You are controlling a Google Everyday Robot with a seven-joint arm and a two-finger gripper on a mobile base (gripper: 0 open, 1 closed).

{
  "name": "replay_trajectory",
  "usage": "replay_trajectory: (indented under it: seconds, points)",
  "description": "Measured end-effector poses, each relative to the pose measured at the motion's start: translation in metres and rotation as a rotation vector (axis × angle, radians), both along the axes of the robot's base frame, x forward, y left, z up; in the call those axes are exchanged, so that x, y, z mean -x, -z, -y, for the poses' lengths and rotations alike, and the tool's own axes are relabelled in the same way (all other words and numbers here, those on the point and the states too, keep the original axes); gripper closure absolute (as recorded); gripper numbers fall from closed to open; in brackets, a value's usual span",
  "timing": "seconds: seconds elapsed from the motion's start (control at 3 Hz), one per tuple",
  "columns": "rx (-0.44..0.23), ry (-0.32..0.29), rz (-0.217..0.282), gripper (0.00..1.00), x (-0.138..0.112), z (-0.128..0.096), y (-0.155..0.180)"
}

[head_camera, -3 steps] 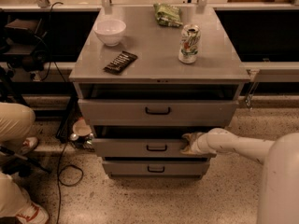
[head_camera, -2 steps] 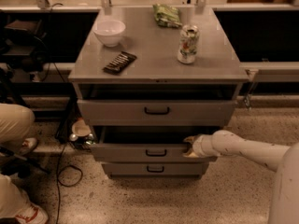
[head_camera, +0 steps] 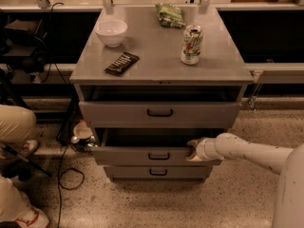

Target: Open middle drawer

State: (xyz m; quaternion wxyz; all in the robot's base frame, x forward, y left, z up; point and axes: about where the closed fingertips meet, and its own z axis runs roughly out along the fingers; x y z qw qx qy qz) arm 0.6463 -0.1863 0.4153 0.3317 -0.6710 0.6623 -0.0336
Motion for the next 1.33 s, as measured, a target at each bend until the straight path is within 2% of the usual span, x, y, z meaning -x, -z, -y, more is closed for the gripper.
replay_trajectory:
  seconds: [0.33,0.67,1.0,1.33]
  points:
    - [0.03,0.055,0.016,1.0,0.01,0.012,-0.017]
    - [0.035,0.125,0.03,1.0,0.034,0.014,-0.027]
    - [0.035,0.125,0.029,1.0,0.034,0.014,-0.027]
    - [0.02,0.141,-0.011,1.0,0.061,0.009,-0.013]
